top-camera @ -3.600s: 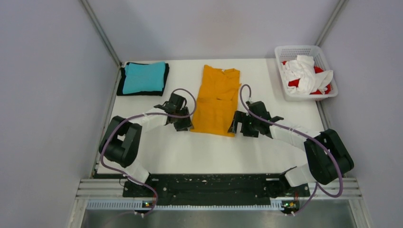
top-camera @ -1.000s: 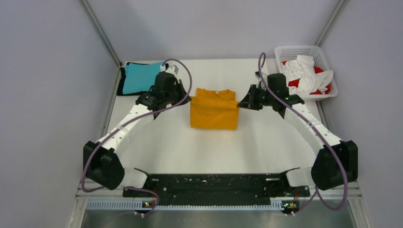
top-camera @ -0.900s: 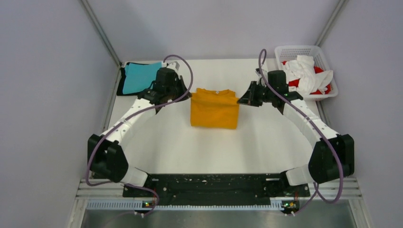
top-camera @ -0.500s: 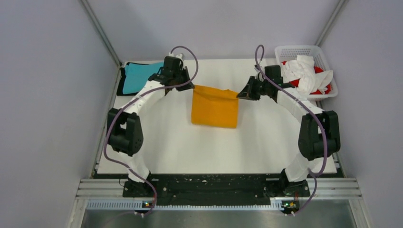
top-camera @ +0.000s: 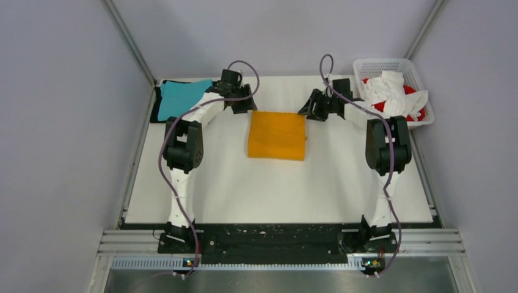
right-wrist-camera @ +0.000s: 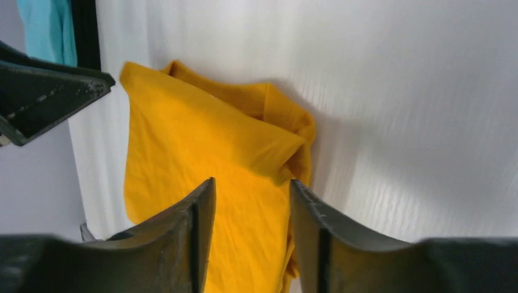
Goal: Fold and stack the t-shirts
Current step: Fold the long partially folded tshirt into a neat square, then put the neatly folded tshirt into the corner of the board with the left arm
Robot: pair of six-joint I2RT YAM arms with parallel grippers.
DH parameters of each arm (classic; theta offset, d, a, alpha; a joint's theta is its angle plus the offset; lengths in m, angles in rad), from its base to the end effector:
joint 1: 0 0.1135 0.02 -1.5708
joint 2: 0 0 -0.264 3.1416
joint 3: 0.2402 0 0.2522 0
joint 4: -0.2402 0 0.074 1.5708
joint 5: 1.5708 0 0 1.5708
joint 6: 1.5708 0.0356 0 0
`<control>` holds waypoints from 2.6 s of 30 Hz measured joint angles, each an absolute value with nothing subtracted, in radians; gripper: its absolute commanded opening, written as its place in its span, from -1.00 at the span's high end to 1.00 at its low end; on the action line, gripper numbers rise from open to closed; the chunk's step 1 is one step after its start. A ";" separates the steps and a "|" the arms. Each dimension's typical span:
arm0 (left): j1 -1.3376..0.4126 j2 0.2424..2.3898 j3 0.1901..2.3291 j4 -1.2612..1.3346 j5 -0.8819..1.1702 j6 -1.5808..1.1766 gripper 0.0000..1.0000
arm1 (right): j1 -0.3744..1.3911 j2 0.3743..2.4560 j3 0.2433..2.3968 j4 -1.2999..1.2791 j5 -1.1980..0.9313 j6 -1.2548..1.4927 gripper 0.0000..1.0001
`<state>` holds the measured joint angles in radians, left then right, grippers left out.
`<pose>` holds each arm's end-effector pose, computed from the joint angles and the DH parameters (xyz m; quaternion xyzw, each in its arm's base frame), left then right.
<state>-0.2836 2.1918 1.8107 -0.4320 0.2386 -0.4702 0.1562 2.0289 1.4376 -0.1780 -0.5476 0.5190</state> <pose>0.4757 -0.1474 0.2139 -0.0421 0.9226 -0.2380 0.3007 0.4402 0.0881 0.1909 0.0562 0.8910 0.3593 0.2719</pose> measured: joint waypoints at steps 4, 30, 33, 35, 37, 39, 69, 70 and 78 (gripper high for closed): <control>-0.279 2.244 1.889 -0.469 0.211 -0.477 -0.96 | 0.152 2.091 1.514 -0.187 -0.529 0.515 -0.97; -0.316 2.090 1.543 -0.463 0.273 -0.501 -0.50 | 0.147 1.467 0.987 -0.194 -0.384 0.477 -0.97; -0.330 2.099 1.567 -0.468 0.268 -0.511 -0.20 | 0.147 1.450 0.987 -0.206 -0.368 0.465 -0.97; -0.345 2.113 1.574 -0.469 0.262 -0.517 -0.10 | 0.147 1.446 0.987 -0.215 -0.358 0.460 -0.97; -0.365 2.135 1.587 -0.476 0.254 -0.526 -0.04 | 0.147 1.444 0.987 -0.226 -0.348 0.453 -0.97; -0.385 2.146 1.603 -0.477 0.231 -0.530 -0.01 | 0.147 1.442 0.987 -0.234 -0.340 0.450 -0.98; -0.532 2.276 1.916 -0.768 -0.750 -0.323 1.00 | 0.147 1.357 0.968 -0.259 -0.227 0.400 -0.97; -0.512 2.263 1.912 -0.753 -0.766 -0.289 1.00 | 0.147 1.356 0.968 -0.259 -0.223 0.398 -0.97; -0.387 2.204 1.912 -0.566 -0.891 0.016 1.00 | 0.147 1.356 0.968 -0.259 -0.197 0.385 -0.97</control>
<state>-0.3870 2.2044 1.9118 -0.5663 -0.8906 0.0162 0.1474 1.3560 0.9680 -0.2592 -0.1967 0.3847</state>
